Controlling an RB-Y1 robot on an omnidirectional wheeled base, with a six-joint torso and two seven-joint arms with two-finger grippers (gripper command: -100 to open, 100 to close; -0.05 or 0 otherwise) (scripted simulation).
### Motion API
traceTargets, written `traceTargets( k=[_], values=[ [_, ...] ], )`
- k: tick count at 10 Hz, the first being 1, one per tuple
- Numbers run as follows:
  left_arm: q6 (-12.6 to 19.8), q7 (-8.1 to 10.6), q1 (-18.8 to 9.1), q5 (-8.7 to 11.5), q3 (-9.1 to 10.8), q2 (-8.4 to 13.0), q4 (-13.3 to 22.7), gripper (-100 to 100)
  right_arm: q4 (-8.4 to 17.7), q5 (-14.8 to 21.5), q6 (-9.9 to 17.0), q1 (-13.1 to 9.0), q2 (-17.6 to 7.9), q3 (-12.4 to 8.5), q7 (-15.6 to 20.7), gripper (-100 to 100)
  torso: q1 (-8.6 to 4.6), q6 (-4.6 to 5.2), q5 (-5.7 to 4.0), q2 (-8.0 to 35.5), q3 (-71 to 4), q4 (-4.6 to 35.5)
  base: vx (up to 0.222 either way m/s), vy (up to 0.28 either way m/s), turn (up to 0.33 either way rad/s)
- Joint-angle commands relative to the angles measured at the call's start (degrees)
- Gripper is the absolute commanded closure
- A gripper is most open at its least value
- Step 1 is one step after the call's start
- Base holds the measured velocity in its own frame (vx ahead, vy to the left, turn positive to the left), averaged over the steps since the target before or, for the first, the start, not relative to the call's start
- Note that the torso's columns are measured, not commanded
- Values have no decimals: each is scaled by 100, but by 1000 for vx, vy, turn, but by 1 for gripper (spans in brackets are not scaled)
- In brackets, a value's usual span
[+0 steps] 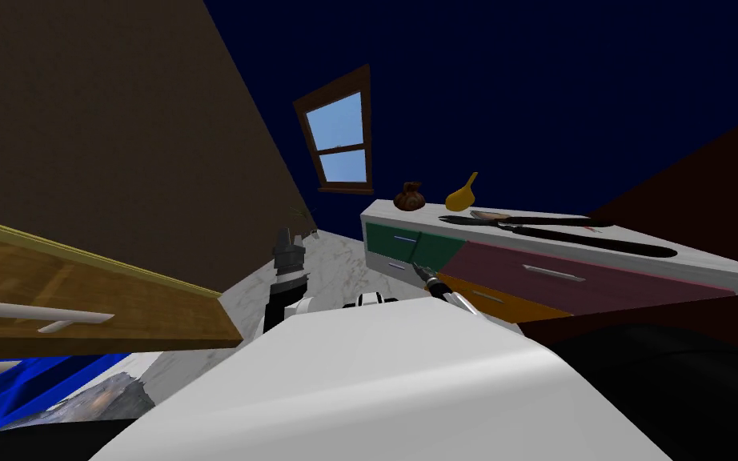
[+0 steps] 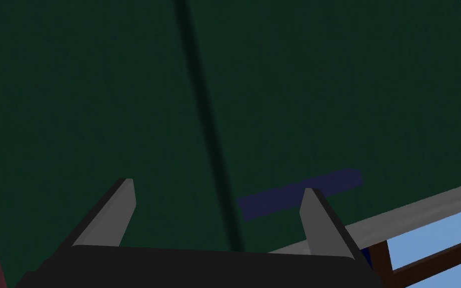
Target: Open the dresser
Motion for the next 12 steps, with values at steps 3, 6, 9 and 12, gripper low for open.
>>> traceTargets(
  k=[3, 6, 9, 12],
  values=[
    [0, 0, 1, 0, 0, 0, 0, 0, 554, 697, 661, -110, -265, 45, 171, -100, -3, 3, 1, -4, -3, -1, -29, 86, 146],
    [0, 0, 0, 0, 0, 0, 0, 0, 754, 939, 1068, -146, -385, 70, 228, -100, -2, -1, 1, -4, -3, -1, -12, 71, 113],
    [0, 0, 1, 0, 1, 0, 0, 0, 1158, 1394, 1579, -234, -628, 127, 334, -100, -4, 3, 0, -1, 0, 0, -8, 72, 150],
    [0, 0, 1, 0, 0, 0, 0, 0, 1360, 1610, 1847, -286, -747, 159, 383, -100, -2, -1, 1, -3, -2, -1, 4, 64, 139]
  ],
)
